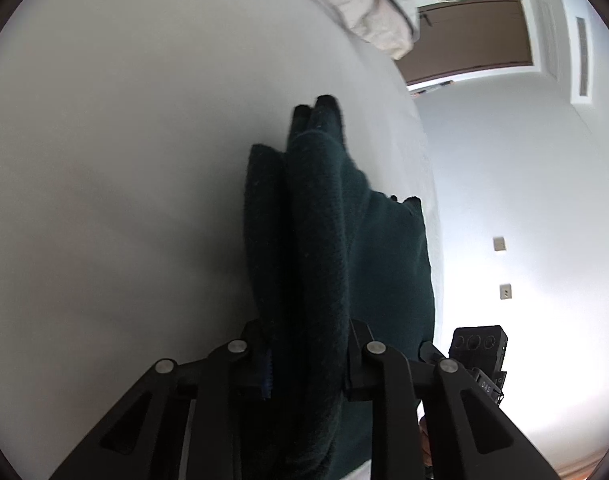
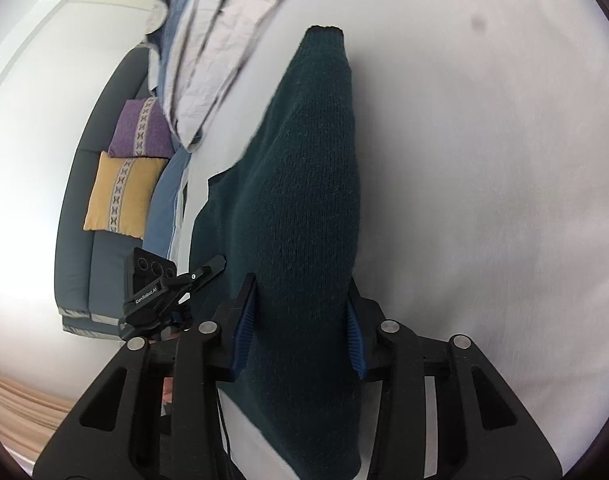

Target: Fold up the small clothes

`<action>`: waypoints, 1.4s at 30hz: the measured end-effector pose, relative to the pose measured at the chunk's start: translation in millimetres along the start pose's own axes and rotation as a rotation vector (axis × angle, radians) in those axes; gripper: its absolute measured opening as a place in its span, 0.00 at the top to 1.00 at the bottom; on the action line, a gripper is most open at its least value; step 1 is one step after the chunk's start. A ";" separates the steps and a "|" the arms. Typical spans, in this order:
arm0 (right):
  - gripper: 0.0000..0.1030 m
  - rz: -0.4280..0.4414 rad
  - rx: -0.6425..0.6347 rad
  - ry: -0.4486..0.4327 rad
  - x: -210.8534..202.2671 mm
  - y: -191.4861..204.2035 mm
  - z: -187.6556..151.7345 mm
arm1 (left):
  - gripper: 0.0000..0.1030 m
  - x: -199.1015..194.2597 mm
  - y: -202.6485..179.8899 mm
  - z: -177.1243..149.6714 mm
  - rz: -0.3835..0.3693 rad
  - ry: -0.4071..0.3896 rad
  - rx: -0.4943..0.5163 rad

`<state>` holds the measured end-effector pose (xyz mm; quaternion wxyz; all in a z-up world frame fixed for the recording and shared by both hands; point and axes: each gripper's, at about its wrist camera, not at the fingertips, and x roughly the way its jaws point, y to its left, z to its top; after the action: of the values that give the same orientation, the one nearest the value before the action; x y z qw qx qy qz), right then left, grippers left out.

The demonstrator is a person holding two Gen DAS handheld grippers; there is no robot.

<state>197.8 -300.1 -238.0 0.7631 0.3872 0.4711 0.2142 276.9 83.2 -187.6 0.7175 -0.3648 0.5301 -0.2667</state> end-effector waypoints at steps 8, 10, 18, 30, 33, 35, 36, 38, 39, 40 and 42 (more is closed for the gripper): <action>0.65 0.049 -0.083 -0.048 -79.3 42.6 -59.9 | 0.76 -37.9 -58.3 -76.5 0.035 -0.010 0.149; 0.65 0.052 -0.100 -0.059 -102.3 45.6 -84.0 | 0.76 -44.0 -66.1 -101.2 0.019 0.001 0.169; 0.65 0.048 -0.111 -0.119 -154.2 25.7 -158.3 | 0.76 -41.9 -86.0 -181.0 -0.008 0.027 0.233; 0.65 0.093 0.107 -0.129 -146.7 -93.6 -201.3 | 0.69 19.2 -47.2 -210.5 0.153 0.076 0.246; 0.67 0.140 0.108 -0.154 -152.8 -99.3 -209.0 | 0.66 20.4 -44.8 -212.4 0.150 0.060 0.248; 0.66 0.124 0.095 -0.149 -154.1 -95.7 -211.8 | 0.66 22.1 -44.8 -210.6 0.155 0.058 0.256; 0.66 0.130 0.101 -0.145 -155.7 -96.7 -213.1 | 0.65 23.1 -44.7 -211.0 0.148 0.057 0.251; 0.66 0.133 0.103 -0.148 -155.2 -93.3 -211.8 | 0.64 25.6 -44.5 -209.1 0.131 0.050 0.237; 0.65 0.121 0.100 -0.154 -156.0 -91.1 -210.8 | 0.62 22.2 -44.7 -209.7 0.136 0.038 0.238; 0.65 0.110 0.095 -0.162 -159.5 -89.2 -211.2 | 0.61 16.5 -44.3 -210.6 0.150 0.026 0.252; 0.63 0.083 0.089 -0.179 -159.8 -81.5 -207.2 | 0.60 11.2 -49.5 -215.5 0.183 0.002 0.282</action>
<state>-62.9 -379.6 -267.4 0.7746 0.4576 0.3936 0.1890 74.6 -6.5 -191.0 0.7822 -0.2103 0.5193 -0.2723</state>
